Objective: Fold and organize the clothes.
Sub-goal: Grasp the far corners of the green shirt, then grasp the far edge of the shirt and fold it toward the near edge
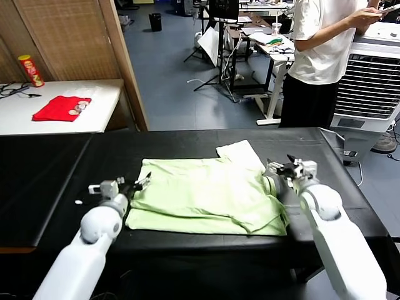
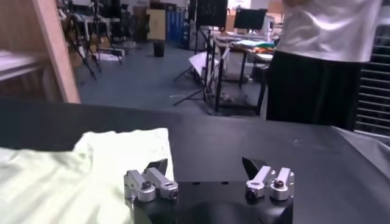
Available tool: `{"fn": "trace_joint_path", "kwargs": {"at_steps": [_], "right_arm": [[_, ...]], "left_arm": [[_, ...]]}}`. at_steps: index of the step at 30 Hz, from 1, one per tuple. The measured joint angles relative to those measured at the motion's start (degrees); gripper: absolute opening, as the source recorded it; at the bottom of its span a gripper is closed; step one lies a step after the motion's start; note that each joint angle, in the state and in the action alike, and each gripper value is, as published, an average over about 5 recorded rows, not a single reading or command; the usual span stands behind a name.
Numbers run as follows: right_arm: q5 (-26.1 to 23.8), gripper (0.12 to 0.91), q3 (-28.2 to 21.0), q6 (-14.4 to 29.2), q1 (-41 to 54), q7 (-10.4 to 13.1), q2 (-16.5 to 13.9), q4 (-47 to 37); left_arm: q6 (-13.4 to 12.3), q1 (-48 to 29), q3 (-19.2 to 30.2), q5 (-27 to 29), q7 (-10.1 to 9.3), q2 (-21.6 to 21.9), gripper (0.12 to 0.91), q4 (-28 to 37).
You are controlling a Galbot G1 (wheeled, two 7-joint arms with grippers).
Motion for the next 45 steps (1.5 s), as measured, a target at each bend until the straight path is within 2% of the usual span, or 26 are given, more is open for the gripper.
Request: {"fn": "trace_joint_path", "kwargs": {"at_steps": [9,18,21,25,30,32,33,36,41,45], "right_arm": [[0.8,0.798,-3.6,-0.2,7.3,0.0,3.1,-9.6],[-2.6,0.797,-4.8,0.8,11.4,-6.1,6.2,-19.1],[-3.2,0.771,-4.8,0.8,11.9,-6.9,7.1,-20.9],[-3.2,0.619,-4.9,0.8,12.1,-7.3,7.7,-21.7],[-3.1,0.341,-4.5,1.2,11.9,-7.3,8.6,-21.7],[-3.2,0.23,-4.3,1.9,11.6,-7.5,8.8,-21.4],[-3.2,0.185,-4.1,2.5,11.3,-7.6,8.7,-21.1],[-3.2,0.12,-3.5,4.8,10.3,-8.4,8.3,-19.6],[-1.9,0.121,-1.9,8.3,7.5,-9.4,6.5,-14.4],[0.7,0.121,-0.2,8.2,3.2,-9.7,4.1,-7.6]], "left_arm": [[0.5,-10.5,4.8,-2.4,1.08,-0.5,0.798,11.1],[1.5,-16.0,7.1,-5.6,1.58,-0.9,0.787,17.4],[1.8,-16.5,7.5,-5.7,1.87,-0.9,0.695,18.1],[1.9,-16.5,8.0,-6.0,2.23,-0.6,0.482,18.5],[1.9,-16.3,8.3,-5.5,2.95,-0.2,0.215,18.6],[1.8,-16.2,8.2,-5.3,3.18,-0.2,0.157,18.7],[1.8,-16.1,8.2,-5.3,3.24,-0.2,0.144,18.6],[1.5,-15.7,7.7,-5.5,3.35,-0.2,0.131,17.9],[0.8,-14.7,6.7,-5.5,3.34,0.4,0.129,15.8],[0.5,-13.3,5.8,-5.3,3.33,1.6,0.129,12.3]]}}
